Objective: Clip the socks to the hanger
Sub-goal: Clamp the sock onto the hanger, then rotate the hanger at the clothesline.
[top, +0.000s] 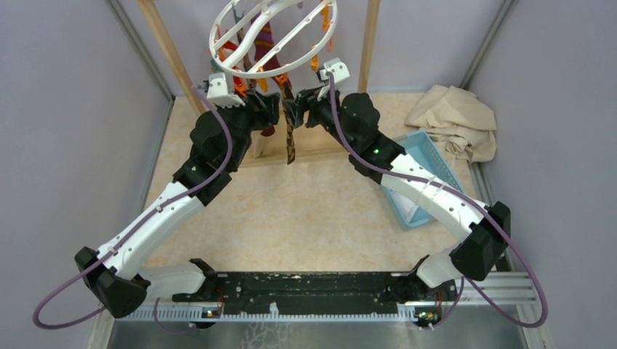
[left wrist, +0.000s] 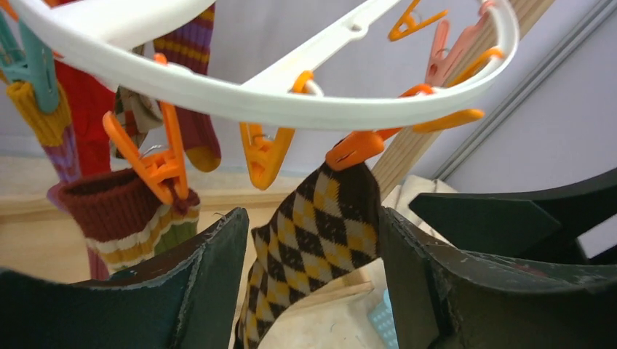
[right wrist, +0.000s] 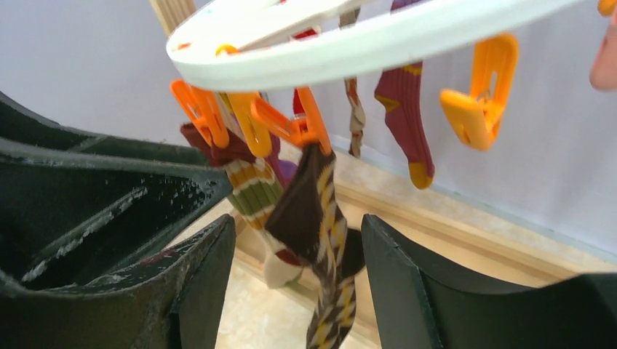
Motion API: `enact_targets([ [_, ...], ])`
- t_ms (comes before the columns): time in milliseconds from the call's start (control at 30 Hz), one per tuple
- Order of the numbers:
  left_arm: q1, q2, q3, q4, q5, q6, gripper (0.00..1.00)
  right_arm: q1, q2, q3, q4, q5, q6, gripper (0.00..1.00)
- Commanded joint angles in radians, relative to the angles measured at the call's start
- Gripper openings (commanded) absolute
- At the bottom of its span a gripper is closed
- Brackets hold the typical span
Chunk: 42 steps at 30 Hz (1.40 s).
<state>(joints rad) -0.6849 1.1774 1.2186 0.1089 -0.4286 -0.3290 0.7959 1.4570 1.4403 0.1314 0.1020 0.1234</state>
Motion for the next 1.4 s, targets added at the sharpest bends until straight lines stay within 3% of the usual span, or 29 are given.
enact_targets([
  [0, 0.001, -0.020, -0.034, -0.030, -0.057, 0.033, 0.72, 0.009, -0.095, -0.051, 0.082, 0.042, 0.012, 0.64],
  [300, 0.032, -0.022, -0.128, -0.032, -0.060, -0.018, 0.72, -0.032, -0.240, -0.201, 0.059, 0.115, 0.020, 0.64],
  [467, 0.061, 0.018, -0.135, -0.041, -0.039, -0.024, 0.81, -0.147, -0.295, -0.297, -0.007, 0.089, 0.137, 0.62],
  [633, 0.175, 0.087, -0.129, -0.066, 0.143, -0.169, 0.83, -0.212, -0.346, -0.405, -0.020, 0.076, 0.187, 0.57],
  [967, 0.348, 0.149, -0.099, -0.104, 0.259, -0.264, 0.81, -0.218, -0.356, -0.503, -0.004, 0.055, 0.214, 0.52],
  [1200, 0.505, 0.132, -0.088, -0.171, 0.334, -0.325, 0.82, -0.218, -0.339, -0.508, 0.022, 0.032, 0.222, 0.50],
  [1367, 0.614, 0.157, 0.010, -0.205, 0.421, -0.369, 0.82, -0.218, -0.268, -0.384, 0.009, -0.007, 0.194, 0.50],
])
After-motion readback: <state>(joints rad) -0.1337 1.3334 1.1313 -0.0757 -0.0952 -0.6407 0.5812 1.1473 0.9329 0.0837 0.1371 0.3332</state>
